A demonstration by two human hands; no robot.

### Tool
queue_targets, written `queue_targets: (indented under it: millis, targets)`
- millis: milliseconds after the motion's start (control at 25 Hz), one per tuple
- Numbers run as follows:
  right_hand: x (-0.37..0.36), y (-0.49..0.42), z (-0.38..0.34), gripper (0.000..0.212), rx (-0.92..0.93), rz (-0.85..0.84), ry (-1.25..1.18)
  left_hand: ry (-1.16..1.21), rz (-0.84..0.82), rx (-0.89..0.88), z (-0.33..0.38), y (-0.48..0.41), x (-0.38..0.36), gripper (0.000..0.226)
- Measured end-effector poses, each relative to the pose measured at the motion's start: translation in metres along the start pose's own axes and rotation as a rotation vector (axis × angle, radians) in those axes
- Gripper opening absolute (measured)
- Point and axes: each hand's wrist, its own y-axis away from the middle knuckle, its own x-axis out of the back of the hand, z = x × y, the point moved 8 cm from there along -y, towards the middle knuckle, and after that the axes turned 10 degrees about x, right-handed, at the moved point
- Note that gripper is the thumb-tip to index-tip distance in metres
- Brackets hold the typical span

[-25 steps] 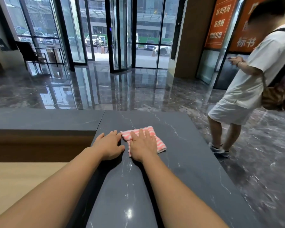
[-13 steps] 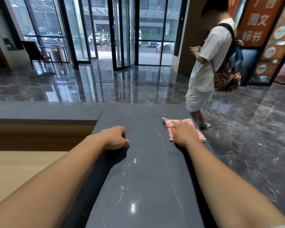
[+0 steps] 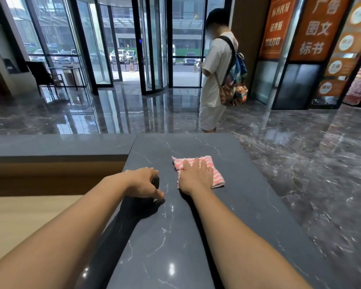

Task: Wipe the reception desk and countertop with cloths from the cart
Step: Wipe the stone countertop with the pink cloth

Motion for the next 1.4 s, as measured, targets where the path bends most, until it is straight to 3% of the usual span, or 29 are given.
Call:
queue_targets:
  millis: [160, 320, 480, 640, 800, 1040, 1200, 1400]
  targets:
    - [-0.015, 0.02, -0.072, 0.069, 0.107, -0.055, 0.005, -0.12, 0.034, 0.007, -0.014, 0.012, 0.003, 0.075]
    - [-0.009, 0.022, -0.061, 0.056, 0.196, -0.077, 0.058, -0.152, 0.033, -0.005, -0.016, 0.02, 0.002, 0.077]
    - [0.017, 0.034, 0.015, 0.055, 0.077, -0.066, 0.13, -0.151, -0.039, -0.042, -0.008, 0.035, -0.007, 0.082]
    - [0.035, 0.053, 0.112, 0.052, -0.165, -0.064, 0.137, -0.177, -0.061, -0.075, -0.001, 0.055, -0.016, 0.079]
    - [0.035, 0.067, 0.138, 0.05, -0.274, -0.059, 0.096, -0.187, -0.04, -0.108, -0.003, 0.07, -0.023, 0.084]
    - [0.022, 0.077, 0.078, 0.051, -0.256, -0.048, 0.083, -0.203, -0.011, -0.115, -0.01, 0.081, -0.033, 0.08]
    - [0.008, 0.086, -0.001, 0.051, -0.103, -0.054, 0.063, -0.218, -0.004, -0.111, -0.012, 0.08, -0.038, 0.087]
    - [-0.012, 0.095, -0.069, 0.052, 0.066, -0.082, 0.055, -0.231, -0.002, -0.101, -0.011, 0.08, -0.039, 0.072]
